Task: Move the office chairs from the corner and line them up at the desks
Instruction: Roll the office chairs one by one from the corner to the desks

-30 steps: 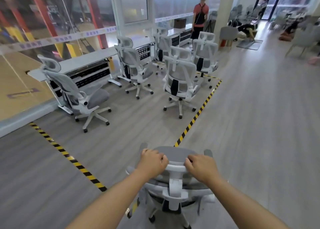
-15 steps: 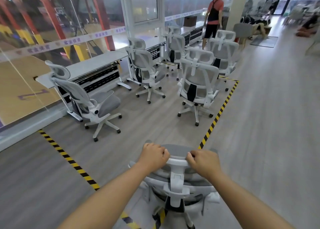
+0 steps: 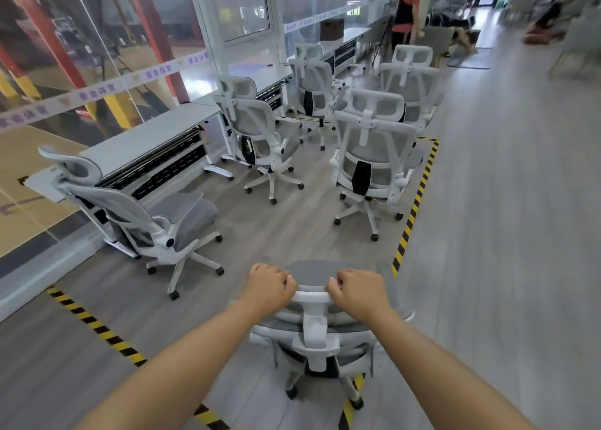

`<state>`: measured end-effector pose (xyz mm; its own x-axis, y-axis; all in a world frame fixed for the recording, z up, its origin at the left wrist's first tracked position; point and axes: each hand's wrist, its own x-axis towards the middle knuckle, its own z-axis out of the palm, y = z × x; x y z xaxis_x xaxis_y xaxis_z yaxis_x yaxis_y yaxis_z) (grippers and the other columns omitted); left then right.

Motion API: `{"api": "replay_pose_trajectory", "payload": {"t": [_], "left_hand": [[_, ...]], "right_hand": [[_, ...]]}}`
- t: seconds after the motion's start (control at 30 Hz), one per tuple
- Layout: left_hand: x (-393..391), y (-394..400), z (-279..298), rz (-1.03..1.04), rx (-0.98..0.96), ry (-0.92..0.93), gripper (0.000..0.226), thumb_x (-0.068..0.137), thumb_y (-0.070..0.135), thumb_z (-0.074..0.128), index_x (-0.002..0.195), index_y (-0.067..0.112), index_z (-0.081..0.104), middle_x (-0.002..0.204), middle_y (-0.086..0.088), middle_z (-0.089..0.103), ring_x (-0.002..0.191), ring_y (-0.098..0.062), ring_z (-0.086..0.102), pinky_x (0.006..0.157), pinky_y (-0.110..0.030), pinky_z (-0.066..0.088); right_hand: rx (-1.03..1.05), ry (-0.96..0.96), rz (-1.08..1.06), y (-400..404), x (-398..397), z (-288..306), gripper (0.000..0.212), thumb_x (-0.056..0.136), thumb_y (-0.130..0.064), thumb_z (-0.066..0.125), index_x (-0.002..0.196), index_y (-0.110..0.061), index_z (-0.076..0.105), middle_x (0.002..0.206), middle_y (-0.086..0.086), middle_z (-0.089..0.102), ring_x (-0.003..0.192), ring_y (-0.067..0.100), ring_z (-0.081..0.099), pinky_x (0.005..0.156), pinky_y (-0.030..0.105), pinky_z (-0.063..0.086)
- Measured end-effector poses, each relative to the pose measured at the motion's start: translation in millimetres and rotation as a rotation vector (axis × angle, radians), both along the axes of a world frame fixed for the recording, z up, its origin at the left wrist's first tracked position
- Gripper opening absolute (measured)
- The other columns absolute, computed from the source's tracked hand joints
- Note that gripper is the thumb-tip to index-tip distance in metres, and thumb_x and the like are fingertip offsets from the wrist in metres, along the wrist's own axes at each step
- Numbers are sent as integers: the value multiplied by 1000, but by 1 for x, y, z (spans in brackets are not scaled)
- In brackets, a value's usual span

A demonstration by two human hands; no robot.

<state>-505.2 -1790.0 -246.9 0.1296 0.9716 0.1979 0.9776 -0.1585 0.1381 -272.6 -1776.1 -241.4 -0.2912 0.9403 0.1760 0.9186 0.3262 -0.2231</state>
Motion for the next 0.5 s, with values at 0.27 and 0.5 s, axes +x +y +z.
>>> {"api": "replay_pose_trajectory", "payload": {"t": [0.27,0.5], "left_hand": [[-85,73,5,-174,-28,-3,61,80,43,13,70,17,66,70,-1,59,69,-24,52,73,-33,36],[-153,122,3,-342,-51,4,52,80,46,11,64,19,53,65,1,51,68,-24,52,69,-33,31]], "right_hand": [[4,-44,-209,39,-89,-7,51,88,-52,29,60,-17,54,57,0,53,51,16,49,48,29,36],[-21,-23,-395,48,-163,-8,50,88,-53,32,57,-17,50,55,-2,48,49,17,48,47,33,45]]}}
